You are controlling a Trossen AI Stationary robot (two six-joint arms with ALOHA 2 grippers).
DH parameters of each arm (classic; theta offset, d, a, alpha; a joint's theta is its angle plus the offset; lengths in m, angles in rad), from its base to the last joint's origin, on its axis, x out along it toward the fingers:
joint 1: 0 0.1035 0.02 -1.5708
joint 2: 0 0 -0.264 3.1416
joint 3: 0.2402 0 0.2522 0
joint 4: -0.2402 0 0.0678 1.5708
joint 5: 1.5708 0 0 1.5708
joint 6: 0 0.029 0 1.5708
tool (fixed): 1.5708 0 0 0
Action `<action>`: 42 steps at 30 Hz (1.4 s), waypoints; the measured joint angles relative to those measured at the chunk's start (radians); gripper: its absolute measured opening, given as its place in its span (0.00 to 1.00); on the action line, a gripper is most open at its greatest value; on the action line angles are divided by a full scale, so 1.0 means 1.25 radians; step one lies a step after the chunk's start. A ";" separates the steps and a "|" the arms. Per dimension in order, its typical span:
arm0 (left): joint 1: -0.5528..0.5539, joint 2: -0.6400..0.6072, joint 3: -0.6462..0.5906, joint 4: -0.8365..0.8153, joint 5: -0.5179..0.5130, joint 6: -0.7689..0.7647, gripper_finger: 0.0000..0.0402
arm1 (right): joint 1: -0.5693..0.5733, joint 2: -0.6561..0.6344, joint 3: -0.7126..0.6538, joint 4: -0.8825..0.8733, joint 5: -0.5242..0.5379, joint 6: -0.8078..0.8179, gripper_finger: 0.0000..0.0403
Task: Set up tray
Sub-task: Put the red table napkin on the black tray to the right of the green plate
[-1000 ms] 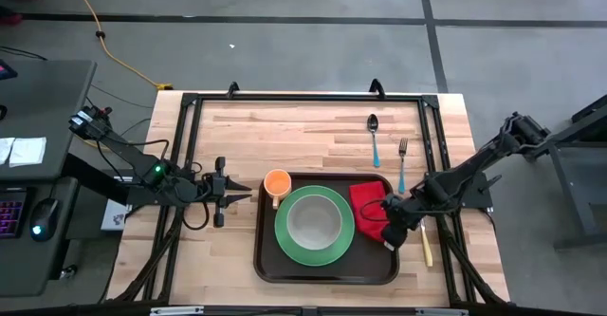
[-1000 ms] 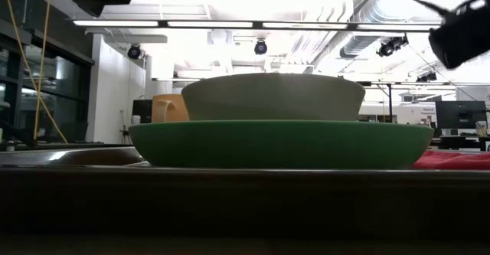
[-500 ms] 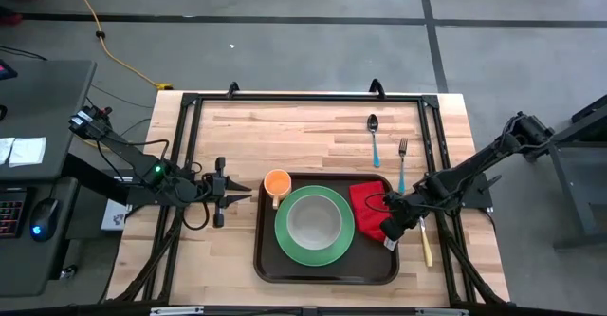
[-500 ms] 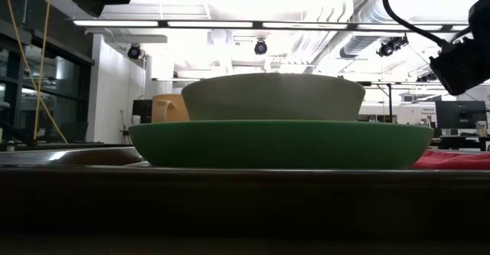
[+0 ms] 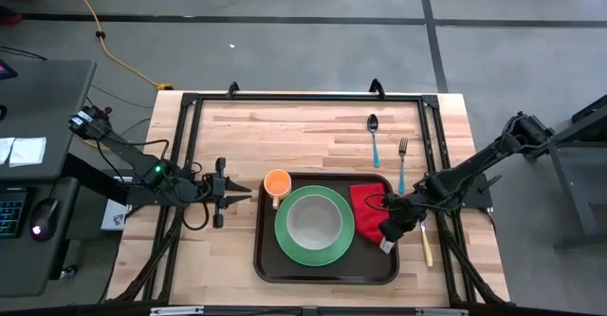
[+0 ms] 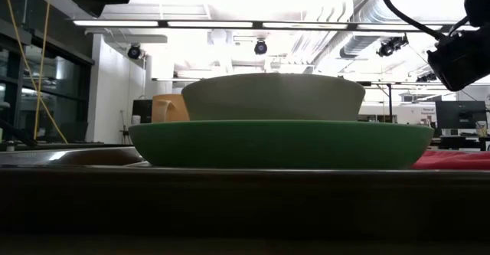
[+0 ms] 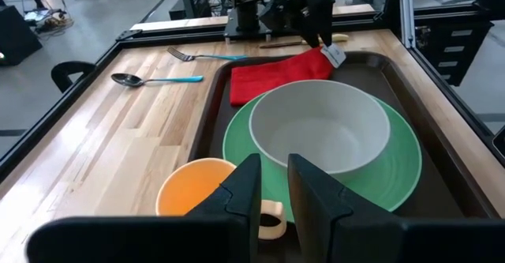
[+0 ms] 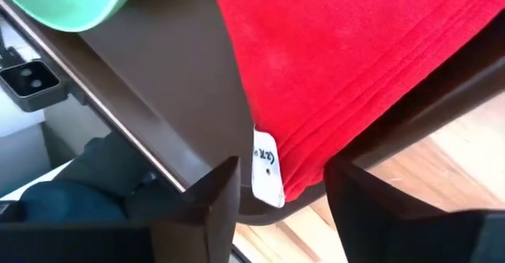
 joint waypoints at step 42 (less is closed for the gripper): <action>0.000 0.000 0.000 0.000 0.004 0.003 0.24 | 0.000 0.002 -0.025 0.015 0.024 0.058 0.33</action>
